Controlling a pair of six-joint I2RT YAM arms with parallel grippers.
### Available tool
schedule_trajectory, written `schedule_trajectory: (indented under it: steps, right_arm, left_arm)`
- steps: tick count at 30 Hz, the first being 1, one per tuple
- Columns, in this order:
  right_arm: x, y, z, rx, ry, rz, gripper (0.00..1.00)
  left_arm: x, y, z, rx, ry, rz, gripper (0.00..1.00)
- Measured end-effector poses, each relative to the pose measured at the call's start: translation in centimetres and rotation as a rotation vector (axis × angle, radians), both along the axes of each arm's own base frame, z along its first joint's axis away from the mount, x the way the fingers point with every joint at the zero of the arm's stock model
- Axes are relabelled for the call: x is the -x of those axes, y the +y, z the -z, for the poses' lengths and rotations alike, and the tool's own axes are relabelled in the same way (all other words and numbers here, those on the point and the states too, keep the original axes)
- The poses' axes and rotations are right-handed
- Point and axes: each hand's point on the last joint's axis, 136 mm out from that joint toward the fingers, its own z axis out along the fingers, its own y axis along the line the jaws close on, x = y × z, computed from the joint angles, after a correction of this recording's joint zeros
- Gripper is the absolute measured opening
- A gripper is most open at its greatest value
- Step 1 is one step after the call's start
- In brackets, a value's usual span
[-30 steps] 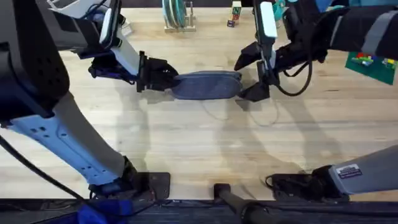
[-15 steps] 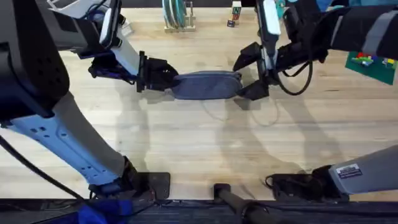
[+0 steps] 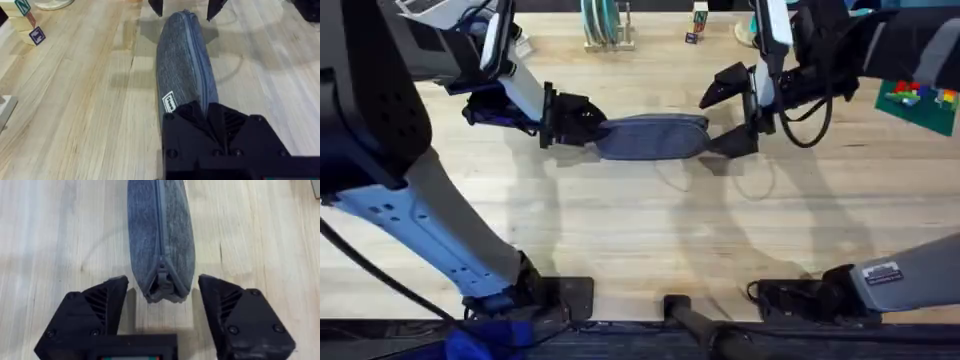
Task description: Unzip the bag, pick up the pens from the table one at a time and place them inside, then zip the bag closed.
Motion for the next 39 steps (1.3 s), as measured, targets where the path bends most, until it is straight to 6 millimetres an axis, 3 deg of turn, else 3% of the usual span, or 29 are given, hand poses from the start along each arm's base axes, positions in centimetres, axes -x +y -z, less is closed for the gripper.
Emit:
schedule_trajectory:
  steps: [2,10,12,14,17,18,39]
  right_arm:
    - [0.01,0.00,0.00,0.000,0.002,0.001,0.756]
    - [0.00,0.00,0.00,-0.001,0.003,0.003,0.758]
    - [0.00,0.00,0.00,-0.001,0.002,0.002,0.711]
    - [-0.01,0.01,-0.01,-0.001,0.003,0.003,0.497]
    - [0.02,0.05,-0.03,-0.003,0.005,0.003,0.083]
    - [0.03,0.08,-0.02,-0.002,0.005,0.003,0.051]
    - [0.54,-0.23,0.29,0.015,0.036,0.008,0.033]
  left_arm:
    - [0.00,0.00,0.00,0.000,0.000,0.000,0.042]
    - [0.00,0.00,0.00,0.000,0.000,0.000,0.042]
    - [0.00,0.00,0.00,0.000,0.000,0.000,0.042]
    - [0.00,0.00,0.00,0.000,0.000,0.000,0.042]
    - [-0.01,0.04,0.01,0.000,0.000,-0.001,0.042]
    - [0.00,0.05,0.02,-0.001,0.000,-0.001,0.042]
    - [0.02,0.02,0.00,0.000,0.002,0.000,0.042]
